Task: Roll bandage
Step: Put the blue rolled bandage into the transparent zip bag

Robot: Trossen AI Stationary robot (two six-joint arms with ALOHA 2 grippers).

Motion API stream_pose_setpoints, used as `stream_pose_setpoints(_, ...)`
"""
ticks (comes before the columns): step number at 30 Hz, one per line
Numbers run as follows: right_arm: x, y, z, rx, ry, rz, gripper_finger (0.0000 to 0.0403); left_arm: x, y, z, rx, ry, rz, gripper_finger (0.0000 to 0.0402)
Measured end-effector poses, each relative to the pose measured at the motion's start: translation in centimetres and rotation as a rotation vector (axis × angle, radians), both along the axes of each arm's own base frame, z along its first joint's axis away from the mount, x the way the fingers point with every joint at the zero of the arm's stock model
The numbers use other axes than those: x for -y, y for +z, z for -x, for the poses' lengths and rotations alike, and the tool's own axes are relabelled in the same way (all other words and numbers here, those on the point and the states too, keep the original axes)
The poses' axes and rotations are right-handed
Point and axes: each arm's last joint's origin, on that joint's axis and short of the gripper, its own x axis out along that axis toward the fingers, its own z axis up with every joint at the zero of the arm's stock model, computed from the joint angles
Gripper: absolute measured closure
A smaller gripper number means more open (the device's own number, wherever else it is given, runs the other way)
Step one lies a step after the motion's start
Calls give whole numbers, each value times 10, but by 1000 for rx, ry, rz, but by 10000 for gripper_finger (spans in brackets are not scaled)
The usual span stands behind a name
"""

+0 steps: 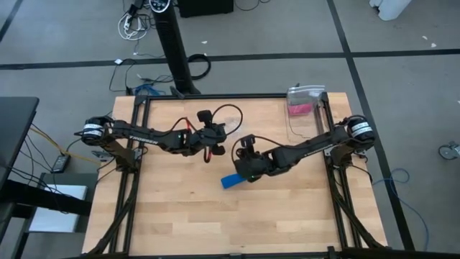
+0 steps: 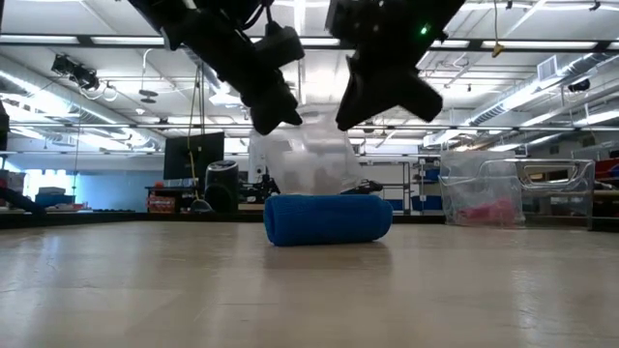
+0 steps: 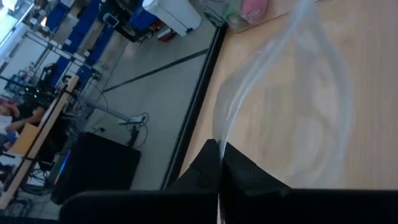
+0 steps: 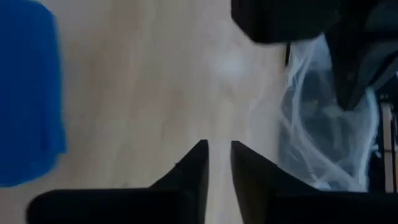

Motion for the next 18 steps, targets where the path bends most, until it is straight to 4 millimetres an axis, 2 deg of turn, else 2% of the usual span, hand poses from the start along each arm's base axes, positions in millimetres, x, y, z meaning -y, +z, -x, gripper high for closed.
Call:
stream_pose_setpoints(4,-17,5,5,39,25,-41,291,0,-3,1,-7,-13,-10,401)
stream_pose_setpoints(7,-27,3,6,37,80,-214,264,0,-6,2,1,-16,-13,401)
stream_pose_setpoints(10,-36,-9,-1,15,138,-363,242,0,-10,4,-8,-27,-32,401)
stream_pose_setpoints(15,-40,-43,-18,-34,191,-387,204,0,-14,6,-15,-31,-44,401)
stream_pose_setpoints(18,-39,-55,-27,-38,190,-403,181,0,-15,7,-37,-32,-43,401)
